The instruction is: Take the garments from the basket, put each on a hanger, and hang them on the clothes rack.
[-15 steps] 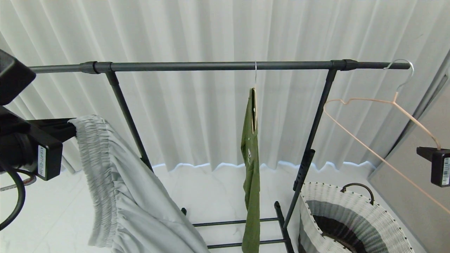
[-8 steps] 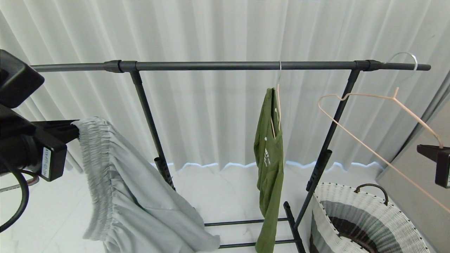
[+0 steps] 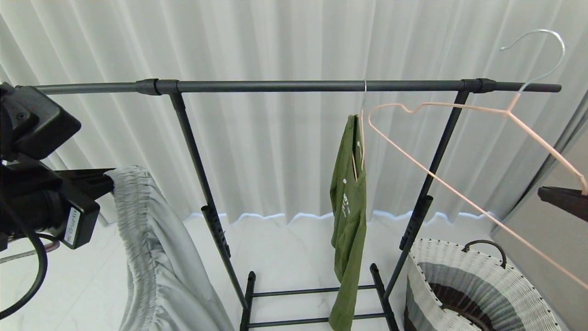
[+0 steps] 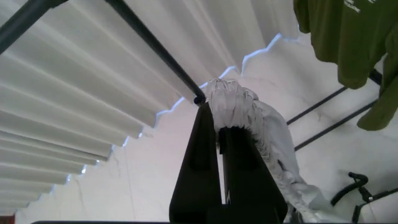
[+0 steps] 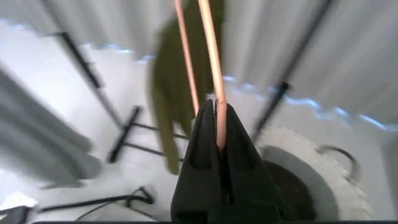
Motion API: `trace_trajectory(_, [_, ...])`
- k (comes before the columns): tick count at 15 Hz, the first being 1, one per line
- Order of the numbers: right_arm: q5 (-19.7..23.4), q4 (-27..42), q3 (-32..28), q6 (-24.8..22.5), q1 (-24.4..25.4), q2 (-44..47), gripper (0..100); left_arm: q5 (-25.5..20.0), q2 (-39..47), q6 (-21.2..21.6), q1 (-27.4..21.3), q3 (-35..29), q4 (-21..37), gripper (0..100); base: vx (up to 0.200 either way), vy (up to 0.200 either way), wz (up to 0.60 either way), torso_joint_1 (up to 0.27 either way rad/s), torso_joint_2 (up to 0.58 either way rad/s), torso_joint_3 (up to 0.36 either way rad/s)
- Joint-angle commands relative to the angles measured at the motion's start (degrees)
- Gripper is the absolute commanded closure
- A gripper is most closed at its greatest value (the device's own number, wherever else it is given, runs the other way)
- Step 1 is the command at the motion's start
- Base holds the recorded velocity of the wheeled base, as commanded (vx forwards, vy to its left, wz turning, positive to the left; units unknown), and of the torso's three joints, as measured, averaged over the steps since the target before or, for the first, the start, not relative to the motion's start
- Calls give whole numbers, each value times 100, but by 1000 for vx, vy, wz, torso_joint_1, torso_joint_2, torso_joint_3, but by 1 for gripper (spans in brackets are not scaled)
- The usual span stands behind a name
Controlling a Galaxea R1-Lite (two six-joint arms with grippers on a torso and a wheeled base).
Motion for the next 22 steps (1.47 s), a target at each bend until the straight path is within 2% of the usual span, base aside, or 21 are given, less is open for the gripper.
trace_trajectory(1, [178, 15, 79, 49, 743, -58, 100, 75, 26, 10, -128, 21, -3, 100, 0, 0, 0, 0, 0, 0])
trace_trajectory(3, [178, -38, 553, 137, 1710, 65, 100, 628, 175, -43, -348, -93, -3, 100, 0, 0, 0, 0, 0, 0])
trace_trajectory(5, [178, -231, 843, 260, 2290, 232, 100, 1041, 377, -95, -418, -199, -12, 100, 0, 0, 0, 0, 0, 0])
trace_trajectory(8, [161, -556, 870, 586, 3028, 513, 100, 1165, 703, -746, -726, -410, -12, 100, 0, 0, 0, 0, 0, 0])
trace_trajectory(10, [143, -679, 887, 709, 3467, 724, 100, 1639, 1151, -1475, -1016, -726, -12, 100, 0, 0, 0, 0, 0, 0])
trace_trajectory(11, [143, -750, 896, 726, 3546, 795, 100, 1824, 1300, -1713, -1086, -858, -12, 100, 0, 0, 0, 0, 0, 0])
trace_trajectory(12, [143, -952, 887, 744, 3634, 970, 100, 2158, 1555, -2135, -1253, -1130, -12, 100, 0, 0, 0, 0, 0, 0])
trace_trajectory(14, [134, -1321, 887, 744, 3670, 1304, 100, 2377, 1757, -2345, -1385, -1341, -12, 100, 0, 0, 0, 0, 0, 0])
trace_trajectory(17, [-226, -1822, 887, 761, 3670, 1814, 100, 2377, 1792, -2354, -1438, -1359, -12, 100, 0, 0, 0, 0, 0, 0])
trace_trajectory(22, [-288, -1971, 861, 797, 3670, 1964, 100, 2386, 1836, -2372, -1438, -1420, -12, 100, 0, 0, 0, 0, 0, 0])
